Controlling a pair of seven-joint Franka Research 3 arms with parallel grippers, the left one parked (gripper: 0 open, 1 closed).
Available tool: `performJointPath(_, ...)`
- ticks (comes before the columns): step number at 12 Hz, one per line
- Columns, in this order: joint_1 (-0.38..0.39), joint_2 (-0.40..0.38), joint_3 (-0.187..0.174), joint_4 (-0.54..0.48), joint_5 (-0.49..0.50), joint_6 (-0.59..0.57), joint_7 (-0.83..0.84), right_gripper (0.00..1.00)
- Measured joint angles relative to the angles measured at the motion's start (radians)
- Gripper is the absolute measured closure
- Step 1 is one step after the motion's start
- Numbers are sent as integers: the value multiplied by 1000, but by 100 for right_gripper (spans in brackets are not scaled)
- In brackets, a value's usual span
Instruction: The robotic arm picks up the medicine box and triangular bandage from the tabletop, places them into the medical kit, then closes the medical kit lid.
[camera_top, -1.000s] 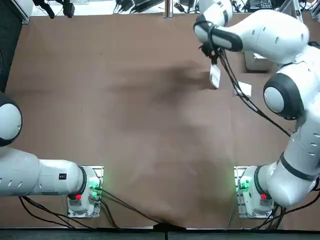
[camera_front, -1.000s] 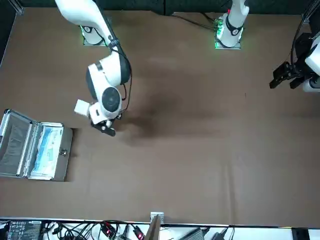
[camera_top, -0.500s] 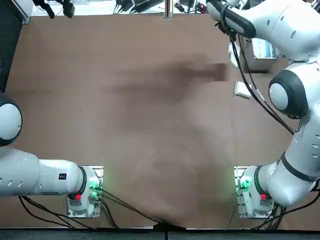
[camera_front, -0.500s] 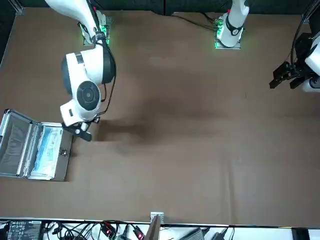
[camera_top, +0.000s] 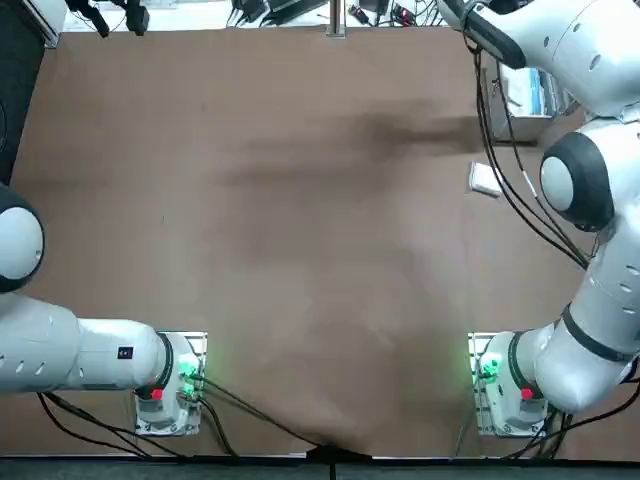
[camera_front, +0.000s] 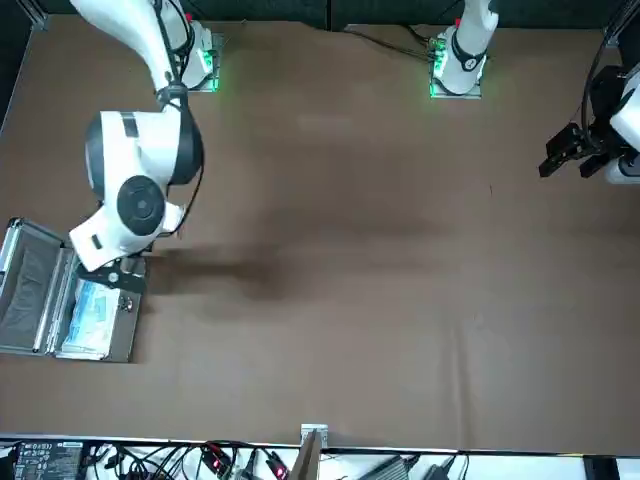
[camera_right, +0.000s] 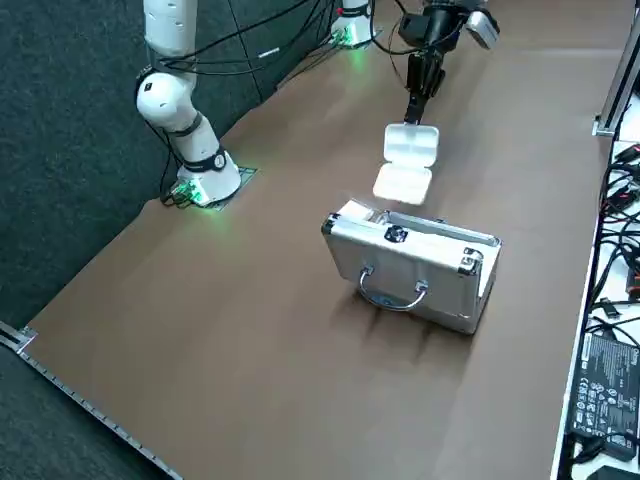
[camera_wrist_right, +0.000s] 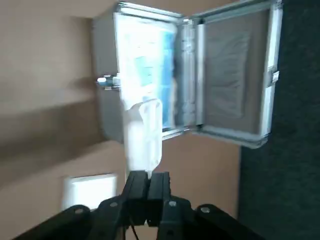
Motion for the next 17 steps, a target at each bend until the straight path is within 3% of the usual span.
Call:
performJointPath(6, -91, 66, -16, -4, -111, 49, -82, 98)
performJointPath(11, -118, 165, -17, -16, -119, 121, -80, 98)
performJointPath(17, -121, 188, -17, -27, -119, 149, -62, 98)
